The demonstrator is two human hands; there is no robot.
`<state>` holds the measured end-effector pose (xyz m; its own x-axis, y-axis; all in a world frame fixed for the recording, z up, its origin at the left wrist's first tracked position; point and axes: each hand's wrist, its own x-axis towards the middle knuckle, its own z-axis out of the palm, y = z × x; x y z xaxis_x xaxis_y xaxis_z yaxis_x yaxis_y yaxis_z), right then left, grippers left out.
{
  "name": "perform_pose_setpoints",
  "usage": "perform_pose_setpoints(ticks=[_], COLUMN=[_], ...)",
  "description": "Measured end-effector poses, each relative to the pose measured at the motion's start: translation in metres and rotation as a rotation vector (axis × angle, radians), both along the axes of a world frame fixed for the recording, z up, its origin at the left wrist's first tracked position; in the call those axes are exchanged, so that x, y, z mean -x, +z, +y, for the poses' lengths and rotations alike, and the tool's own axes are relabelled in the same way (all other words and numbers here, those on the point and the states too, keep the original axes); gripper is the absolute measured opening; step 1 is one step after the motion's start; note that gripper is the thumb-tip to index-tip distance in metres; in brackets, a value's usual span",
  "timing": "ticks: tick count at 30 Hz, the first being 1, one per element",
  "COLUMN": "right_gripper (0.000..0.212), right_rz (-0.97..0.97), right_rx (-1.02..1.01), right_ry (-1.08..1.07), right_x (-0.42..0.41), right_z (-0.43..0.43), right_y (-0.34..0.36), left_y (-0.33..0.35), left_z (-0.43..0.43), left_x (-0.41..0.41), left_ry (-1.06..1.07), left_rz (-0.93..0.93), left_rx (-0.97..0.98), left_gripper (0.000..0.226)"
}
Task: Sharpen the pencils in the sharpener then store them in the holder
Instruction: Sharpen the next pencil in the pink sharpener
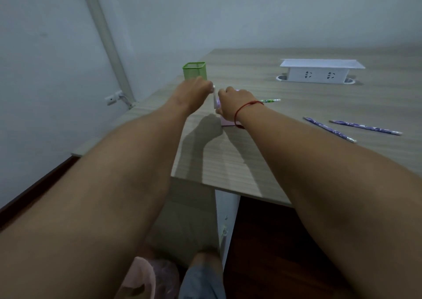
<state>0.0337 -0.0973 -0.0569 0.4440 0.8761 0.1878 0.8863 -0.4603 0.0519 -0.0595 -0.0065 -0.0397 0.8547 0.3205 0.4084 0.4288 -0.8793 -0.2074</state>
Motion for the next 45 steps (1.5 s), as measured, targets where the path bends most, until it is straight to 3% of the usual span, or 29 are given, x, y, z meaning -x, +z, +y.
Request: perform_pose_setpoints(ticks=[11, 24, 34, 45], right_gripper=[0.048, 0.048, 0.048, 0.042], right_rz=[-0.017, -0.017, -0.026, -0.034], right_rx=[-0.008, 0.019, 0.049, -0.029], right_ry=[-0.010, -0.041, -0.028, 0.087], right_x=[0.010, 0.011, 0.013, 0.005], right_z=[-0.003, -0.003, -0.005, -0.010], right_y=[0.001, 0.003, 0.007, 0.001], left_y=[-0.033, -0.045, -0.047, -0.066], left_z=[-0.017, -0.017, -0.021, -0.021], left_x=[0.022, 0.027, 0.028, 0.010], left_ry=[-0.023, -0.089, -0.042, 0.076], left_rz=[-0.096, -0.097, 0.031, 0.212], left_rx=[0.013, -0.019, -0.055, 0.097], left_gripper=[0.016, 0.021, 0.023, 0.028])
